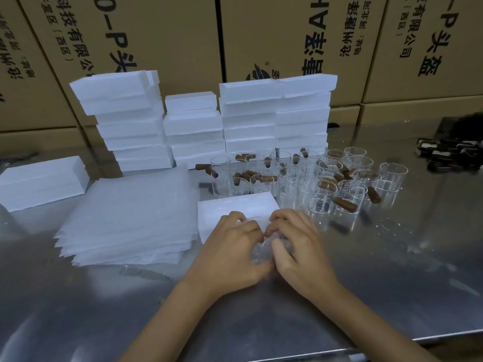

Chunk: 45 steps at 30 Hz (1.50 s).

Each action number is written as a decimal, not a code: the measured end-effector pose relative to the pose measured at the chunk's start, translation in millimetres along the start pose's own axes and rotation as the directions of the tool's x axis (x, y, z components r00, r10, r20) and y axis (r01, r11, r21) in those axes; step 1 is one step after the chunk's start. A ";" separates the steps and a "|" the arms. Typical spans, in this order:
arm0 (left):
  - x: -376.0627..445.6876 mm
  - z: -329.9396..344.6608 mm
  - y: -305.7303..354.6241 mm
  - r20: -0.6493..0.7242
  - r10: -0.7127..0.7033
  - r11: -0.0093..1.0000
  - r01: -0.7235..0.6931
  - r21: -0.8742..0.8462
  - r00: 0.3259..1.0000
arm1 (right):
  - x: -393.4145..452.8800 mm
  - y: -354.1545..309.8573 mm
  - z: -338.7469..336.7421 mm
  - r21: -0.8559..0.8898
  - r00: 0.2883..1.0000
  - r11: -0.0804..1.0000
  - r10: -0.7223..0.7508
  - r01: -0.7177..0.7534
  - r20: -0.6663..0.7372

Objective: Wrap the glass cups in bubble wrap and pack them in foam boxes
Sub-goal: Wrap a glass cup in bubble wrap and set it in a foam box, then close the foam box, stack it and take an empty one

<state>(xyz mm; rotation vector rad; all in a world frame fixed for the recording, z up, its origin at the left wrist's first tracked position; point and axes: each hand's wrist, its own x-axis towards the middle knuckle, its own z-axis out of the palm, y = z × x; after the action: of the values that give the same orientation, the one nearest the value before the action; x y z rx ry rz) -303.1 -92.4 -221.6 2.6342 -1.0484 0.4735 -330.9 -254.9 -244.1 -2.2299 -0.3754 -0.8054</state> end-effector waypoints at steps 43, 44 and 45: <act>208.7 -65.5 -209.3 -0.070 -0.572 0.751 0.556 0.356 0.817 | 65.9 54.4 29.2 0.425 0.895 0.842 0.424 -0.333 -0.137; 212.4 -57.4 -217.3 -0.067 -0.574 0.736 0.550 0.395 0.816 | 66.9 56.2 30.4 0.420 0.896 0.843 0.424 -0.337 -0.132; 215.1 -50.2 -224.3 -0.074 -0.571 0.723 0.543 0.427 0.818 | 67.7 57.5 31.1 0.417 0.896 0.843 0.425 -0.340 -0.129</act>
<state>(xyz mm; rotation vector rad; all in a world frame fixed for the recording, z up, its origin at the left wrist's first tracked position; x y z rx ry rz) -8.8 -48.5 -119.1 3.1743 -0.0998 0.5235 -238.2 -270.7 -248.0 -1.7439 0.0289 -0.6769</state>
